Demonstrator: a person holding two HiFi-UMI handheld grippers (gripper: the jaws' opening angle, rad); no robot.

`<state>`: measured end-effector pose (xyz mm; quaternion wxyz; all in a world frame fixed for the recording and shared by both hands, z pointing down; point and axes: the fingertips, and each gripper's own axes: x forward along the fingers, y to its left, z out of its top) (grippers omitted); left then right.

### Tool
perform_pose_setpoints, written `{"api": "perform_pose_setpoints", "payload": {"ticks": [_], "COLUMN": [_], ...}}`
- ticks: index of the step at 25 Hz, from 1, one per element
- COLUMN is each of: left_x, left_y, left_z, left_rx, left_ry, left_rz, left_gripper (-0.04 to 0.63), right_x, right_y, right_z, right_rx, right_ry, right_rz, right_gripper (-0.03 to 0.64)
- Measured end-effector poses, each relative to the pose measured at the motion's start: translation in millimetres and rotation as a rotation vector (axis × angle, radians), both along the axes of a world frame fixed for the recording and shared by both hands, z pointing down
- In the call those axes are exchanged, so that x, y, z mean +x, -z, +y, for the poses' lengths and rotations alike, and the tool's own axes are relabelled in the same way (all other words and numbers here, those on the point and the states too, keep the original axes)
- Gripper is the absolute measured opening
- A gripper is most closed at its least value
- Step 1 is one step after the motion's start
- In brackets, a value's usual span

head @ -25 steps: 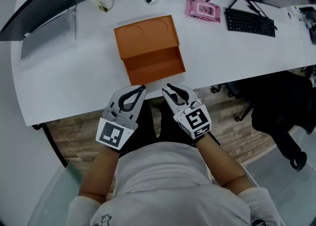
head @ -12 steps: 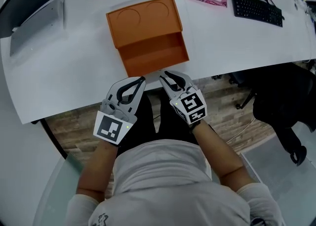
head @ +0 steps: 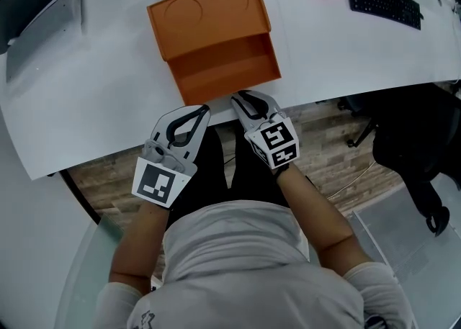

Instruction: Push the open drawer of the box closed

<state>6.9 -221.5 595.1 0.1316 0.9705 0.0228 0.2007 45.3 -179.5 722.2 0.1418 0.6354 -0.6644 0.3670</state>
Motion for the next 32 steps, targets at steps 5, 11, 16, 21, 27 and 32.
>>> {"api": "perform_pose_setpoints", "payload": {"ticks": [5, 11, 16, 21, 27, 32], "left_x": [-1.0, -1.8, -0.6, -2.1, -2.8, -1.5], "left_y": [-4.3, -9.5, -11.4, -11.2, -10.0, -6.4], "left_z": [1.0, 1.9, 2.3, -1.1, -9.1, -14.5], "left_rx": [-0.003, -0.011, -0.019, -0.023, -0.022, -0.021], "left_ry": [-0.007, -0.009, -0.01, -0.001, 0.004, 0.009], "left_rz": [-0.009, -0.015, -0.013, -0.012, -0.007, -0.001], "left_gripper": [-0.002, -0.002, -0.002, -0.002, -0.002, -0.002], "right_x": [2.8, 1.8, 0.3, 1.4, 0.1, -0.3], "right_y": [0.5, -1.7, -6.2, -6.2, -7.7, -7.5], "right_z": [-0.3, -2.3, -6.4, -6.8, -9.7, -15.2], "right_rx": [0.003, -0.002, -0.013, -0.019, -0.033, -0.041], "right_ry": [-0.026, -0.025, -0.025, -0.026, -0.023, -0.015], "right_rz": [0.008, 0.019, 0.012, 0.025, 0.026, 0.023], "right_gripper": [0.072, 0.089, 0.091, 0.075, 0.072, 0.071]}}
